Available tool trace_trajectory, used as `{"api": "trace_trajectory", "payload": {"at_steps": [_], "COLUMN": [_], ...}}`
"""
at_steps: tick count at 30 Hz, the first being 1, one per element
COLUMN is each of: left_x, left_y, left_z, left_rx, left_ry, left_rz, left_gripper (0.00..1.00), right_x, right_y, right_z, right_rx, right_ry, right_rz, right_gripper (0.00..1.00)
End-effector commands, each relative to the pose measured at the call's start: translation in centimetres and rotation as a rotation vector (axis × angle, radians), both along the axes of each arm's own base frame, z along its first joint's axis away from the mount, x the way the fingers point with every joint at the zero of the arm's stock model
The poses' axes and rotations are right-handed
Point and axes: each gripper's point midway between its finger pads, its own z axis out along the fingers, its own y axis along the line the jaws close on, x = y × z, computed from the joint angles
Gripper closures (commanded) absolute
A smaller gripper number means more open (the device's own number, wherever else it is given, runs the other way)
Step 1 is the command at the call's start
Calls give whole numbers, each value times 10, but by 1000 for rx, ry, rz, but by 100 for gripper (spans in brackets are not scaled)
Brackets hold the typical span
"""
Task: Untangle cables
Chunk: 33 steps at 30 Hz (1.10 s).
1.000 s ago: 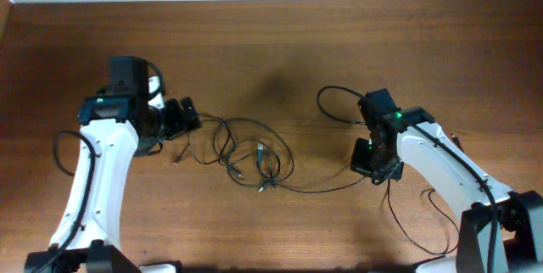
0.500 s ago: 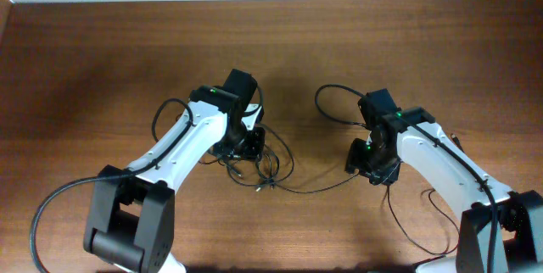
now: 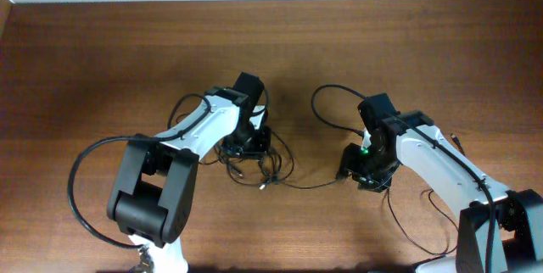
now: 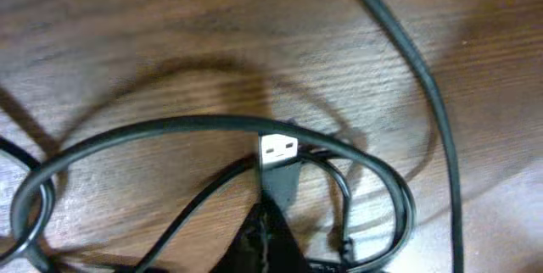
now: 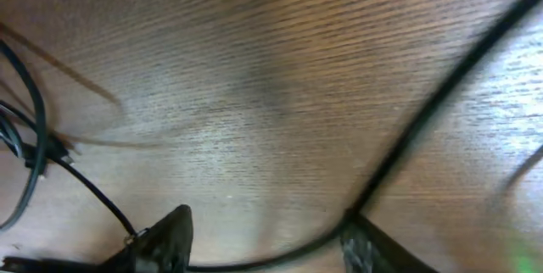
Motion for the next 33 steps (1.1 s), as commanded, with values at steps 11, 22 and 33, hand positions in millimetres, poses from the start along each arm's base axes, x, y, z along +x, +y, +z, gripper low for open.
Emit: {"api": "trace_trajectory", "payload": {"at_steps": [11, 22, 33], "left_x": [-14, -32, 34], "left_y": [-6, -40, 9], "left_z": [-16, -35, 22], "left_rx": [26, 38, 144], "left_ry": [32, 31, -142], "left_rz": [-125, -246, -26], "left_gripper": [100, 100, 100], "right_x": [-2, -4, -2], "right_y": [22, 46, 8], "right_z": [8, -15, -24], "right_rx": [141, 87, -151], "right_ry": [37, -14, -41], "right_rz": [-35, -74, -124], "right_gripper": [39, 40, 96]}}
